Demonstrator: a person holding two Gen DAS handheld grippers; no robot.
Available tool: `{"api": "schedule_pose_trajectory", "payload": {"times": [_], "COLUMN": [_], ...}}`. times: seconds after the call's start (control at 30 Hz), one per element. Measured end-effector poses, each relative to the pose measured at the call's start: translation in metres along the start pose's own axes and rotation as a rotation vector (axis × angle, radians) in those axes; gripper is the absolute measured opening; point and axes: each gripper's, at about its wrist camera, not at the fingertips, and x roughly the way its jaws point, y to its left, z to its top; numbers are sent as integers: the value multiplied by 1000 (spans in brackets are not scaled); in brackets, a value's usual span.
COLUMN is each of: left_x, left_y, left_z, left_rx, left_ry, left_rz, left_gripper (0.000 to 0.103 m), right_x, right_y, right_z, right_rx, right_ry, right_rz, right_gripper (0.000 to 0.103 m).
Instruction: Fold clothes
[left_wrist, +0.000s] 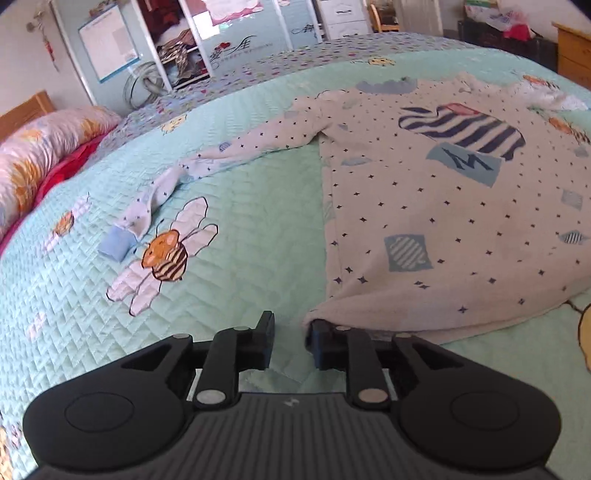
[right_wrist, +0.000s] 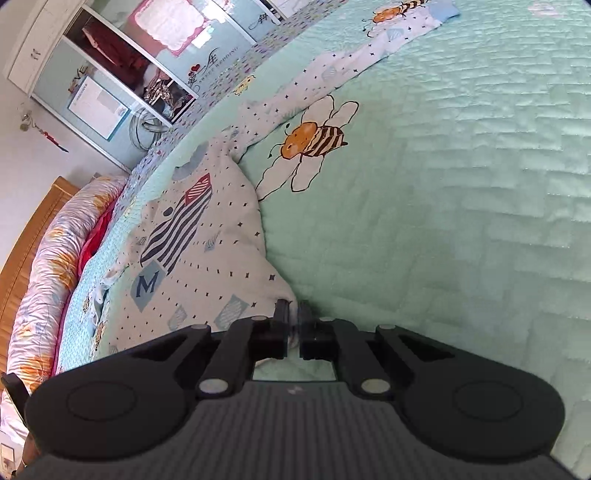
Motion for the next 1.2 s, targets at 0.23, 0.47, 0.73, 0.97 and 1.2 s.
{"api": "schedule_pose_trajectory", "payload": {"times": [0.23, 0.47, 0.73, 0.97, 1.2], "left_x": [-25, -51, -34, -27, -22], "left_y": [20, 7, -50, -78, -83], "left_z": [-18, -40, -15, 10, 5], "left_rx": [-220, -291, -254, -172, -228], "left_ry": [62, 93, 177, 149, 214], "left_rz": [-138, -196, -533, -593, -716], "left_gripper": [34, 34, 36, 37, 38], "right_x": [-40, 8, 50, 42, 51], "right_y": [57, 115, 144, 141, 131], "right_z": [-27, -82, -77, -17, -34], "right_rx": [-372, -629, -632, -452, -441], "right_ry": [-142, 184, 337, 59, 207], "right_rz": [-148, 115, 216, 283, 309], "right_gripper": [19, 23, 48, 47, 49]}}
